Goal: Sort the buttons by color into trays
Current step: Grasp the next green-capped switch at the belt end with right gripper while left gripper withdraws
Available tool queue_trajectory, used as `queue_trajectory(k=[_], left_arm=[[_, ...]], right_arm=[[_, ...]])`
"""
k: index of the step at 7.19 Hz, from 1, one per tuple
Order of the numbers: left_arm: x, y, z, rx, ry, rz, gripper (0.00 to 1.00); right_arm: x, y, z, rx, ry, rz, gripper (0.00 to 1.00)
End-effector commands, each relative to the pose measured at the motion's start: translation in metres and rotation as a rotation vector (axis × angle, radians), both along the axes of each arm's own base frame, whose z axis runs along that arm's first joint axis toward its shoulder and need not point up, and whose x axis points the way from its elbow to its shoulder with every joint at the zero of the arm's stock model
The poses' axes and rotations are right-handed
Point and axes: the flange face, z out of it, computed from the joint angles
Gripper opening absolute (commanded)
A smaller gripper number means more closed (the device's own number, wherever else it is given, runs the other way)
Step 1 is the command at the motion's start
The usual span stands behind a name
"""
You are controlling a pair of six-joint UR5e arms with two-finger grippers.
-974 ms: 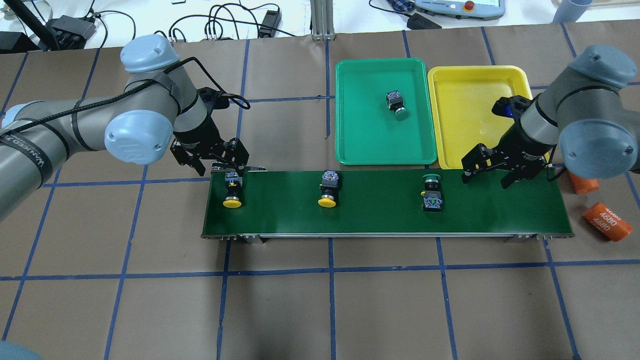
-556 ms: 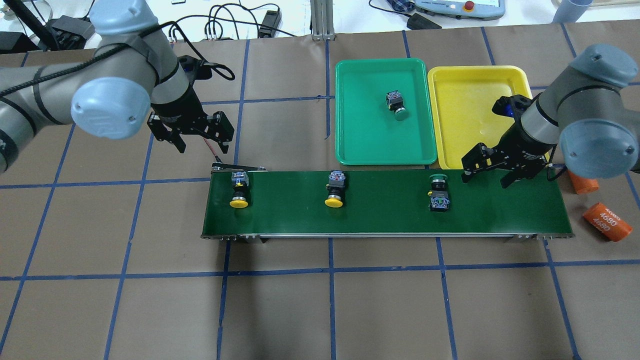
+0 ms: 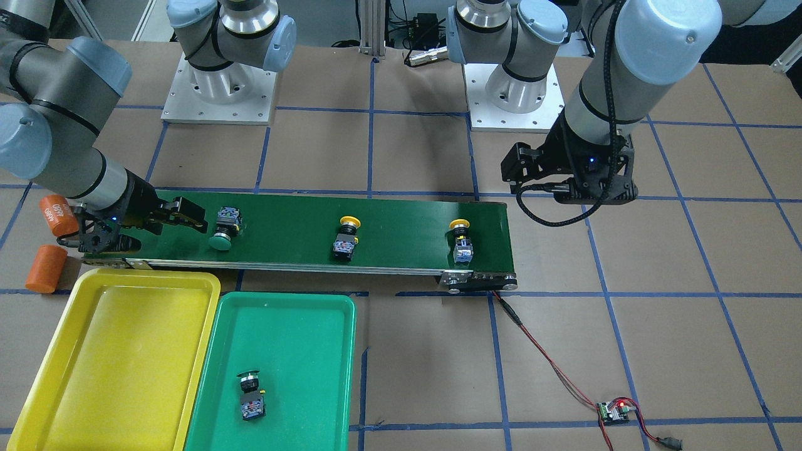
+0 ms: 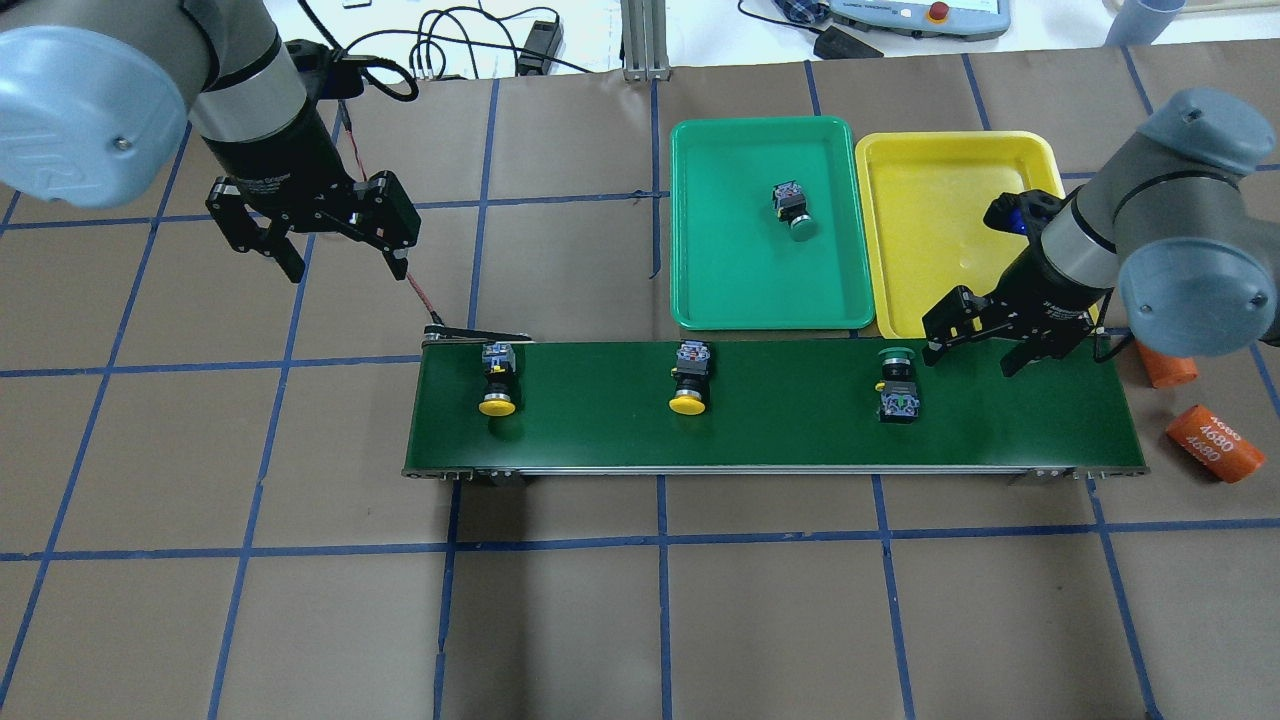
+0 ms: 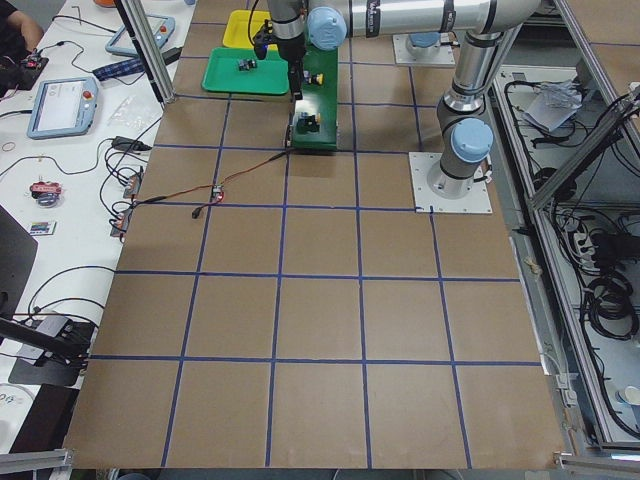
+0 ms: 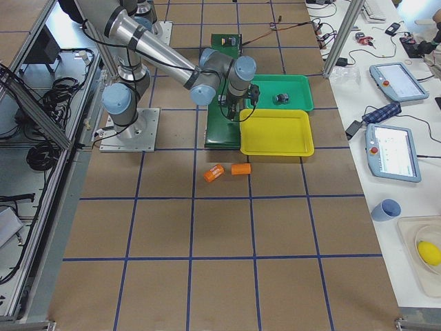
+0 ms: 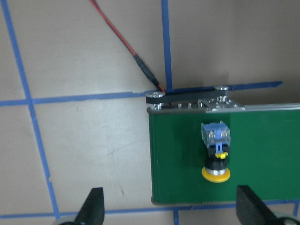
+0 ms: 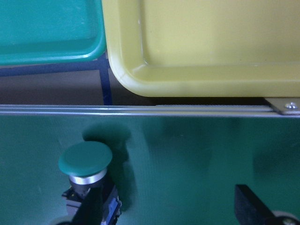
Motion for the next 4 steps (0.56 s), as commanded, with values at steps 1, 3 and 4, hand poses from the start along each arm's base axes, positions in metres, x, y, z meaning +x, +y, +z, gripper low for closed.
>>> queue_trajectory(k=[1, 3, 4], left_arm=[[-0.004, 0.028, 0.000, 0.011, 0.004, 0.026, 1.00], [-0.004, 0.040, 0.005, 0.042, 0.002, 0.018, 1.00], [-0.004, 0.037, 0.011, 0.026, 0.005, 0.018, 1.00]], right_arm=[[0.000, 0.000, 0.000, 0.003, 0.001, -0.009, 1.00], [0.000, 0.000, 0.000, 0.002, 0.000, -0.011, 1.00], [0.000, 0.000, 0.000, 0.003, 0.002, -0.011, 1.00]])
